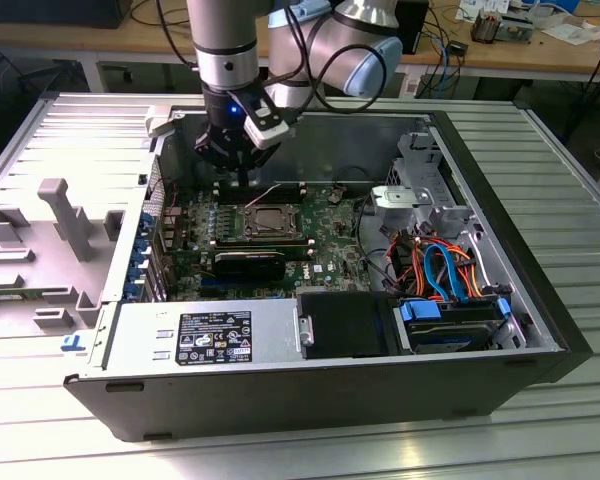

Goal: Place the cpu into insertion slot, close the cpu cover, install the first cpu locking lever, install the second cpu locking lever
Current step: 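Install the first cpu locking lever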

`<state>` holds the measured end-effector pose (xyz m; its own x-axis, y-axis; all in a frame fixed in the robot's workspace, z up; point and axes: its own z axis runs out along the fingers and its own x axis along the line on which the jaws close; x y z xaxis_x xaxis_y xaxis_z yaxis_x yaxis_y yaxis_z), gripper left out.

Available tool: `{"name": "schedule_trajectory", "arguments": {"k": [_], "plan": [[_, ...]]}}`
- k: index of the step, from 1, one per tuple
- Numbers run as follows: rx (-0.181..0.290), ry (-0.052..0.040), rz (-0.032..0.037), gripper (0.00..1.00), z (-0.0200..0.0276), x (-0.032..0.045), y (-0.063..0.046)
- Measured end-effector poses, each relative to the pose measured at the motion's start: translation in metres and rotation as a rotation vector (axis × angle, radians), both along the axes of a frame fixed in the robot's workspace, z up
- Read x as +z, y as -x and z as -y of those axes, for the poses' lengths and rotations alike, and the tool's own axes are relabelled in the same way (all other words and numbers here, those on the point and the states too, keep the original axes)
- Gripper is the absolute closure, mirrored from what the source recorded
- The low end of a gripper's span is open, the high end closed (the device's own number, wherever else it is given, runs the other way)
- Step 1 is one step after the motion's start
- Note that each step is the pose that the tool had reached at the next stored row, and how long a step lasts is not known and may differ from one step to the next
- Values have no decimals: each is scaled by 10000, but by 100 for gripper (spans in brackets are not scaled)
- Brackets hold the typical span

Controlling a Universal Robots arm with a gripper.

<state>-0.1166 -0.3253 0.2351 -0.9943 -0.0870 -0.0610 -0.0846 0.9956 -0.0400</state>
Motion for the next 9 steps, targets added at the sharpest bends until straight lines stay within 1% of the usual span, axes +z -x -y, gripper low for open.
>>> {"name": "schedule_trajectory", "arguments": {"k": [9], "plan": [[-14,0,0,89,0,-167,-33]]}}
